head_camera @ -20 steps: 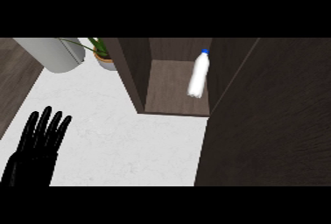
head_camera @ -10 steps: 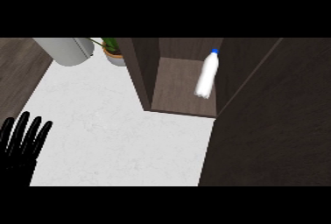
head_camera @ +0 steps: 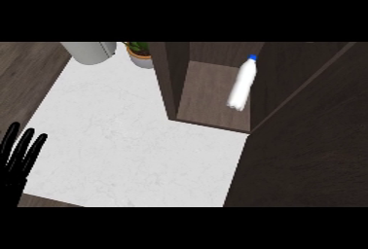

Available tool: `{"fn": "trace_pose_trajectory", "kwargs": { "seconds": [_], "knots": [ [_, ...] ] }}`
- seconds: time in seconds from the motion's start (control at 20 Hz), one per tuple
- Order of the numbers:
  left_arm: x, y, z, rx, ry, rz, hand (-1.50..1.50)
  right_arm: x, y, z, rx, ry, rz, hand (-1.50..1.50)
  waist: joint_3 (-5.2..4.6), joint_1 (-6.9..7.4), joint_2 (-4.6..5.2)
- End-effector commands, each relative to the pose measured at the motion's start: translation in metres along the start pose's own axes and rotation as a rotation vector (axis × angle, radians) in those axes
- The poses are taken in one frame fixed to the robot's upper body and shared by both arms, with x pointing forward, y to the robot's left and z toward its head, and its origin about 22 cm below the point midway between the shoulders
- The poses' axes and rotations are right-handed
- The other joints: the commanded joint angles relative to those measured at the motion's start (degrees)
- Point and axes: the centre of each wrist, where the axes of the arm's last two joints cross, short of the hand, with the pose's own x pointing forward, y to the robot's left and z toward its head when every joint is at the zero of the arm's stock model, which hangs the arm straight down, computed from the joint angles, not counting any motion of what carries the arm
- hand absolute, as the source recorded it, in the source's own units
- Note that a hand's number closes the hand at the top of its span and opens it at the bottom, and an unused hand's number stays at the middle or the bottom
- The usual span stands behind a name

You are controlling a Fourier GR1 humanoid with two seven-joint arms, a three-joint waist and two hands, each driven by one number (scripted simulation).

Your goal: Pick up the bottled water, place it into the cabinet and close the cabinet

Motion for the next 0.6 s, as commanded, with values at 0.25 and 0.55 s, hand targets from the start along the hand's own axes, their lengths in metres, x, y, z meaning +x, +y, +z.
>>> {"fn": "trace_pose_trajectory", "kwargs": {
  "seconds": [0.25,0.55],
  "knots": [
    [0.007,0.002,-0.005,-0.046,0.013,0.013,-1.50,0.014,0.001,-0.020,0.254,0.009,0.113,-1.50,-0.53,3.59,0.53],
    [0.014,0.010,-0.007,-0.052,0.017,-0.013,-1.50,0.016,-0.007,-0.028,0.295,-0.018,0.163,1.50,-0.58,4.08,0.33]
  ]
}}
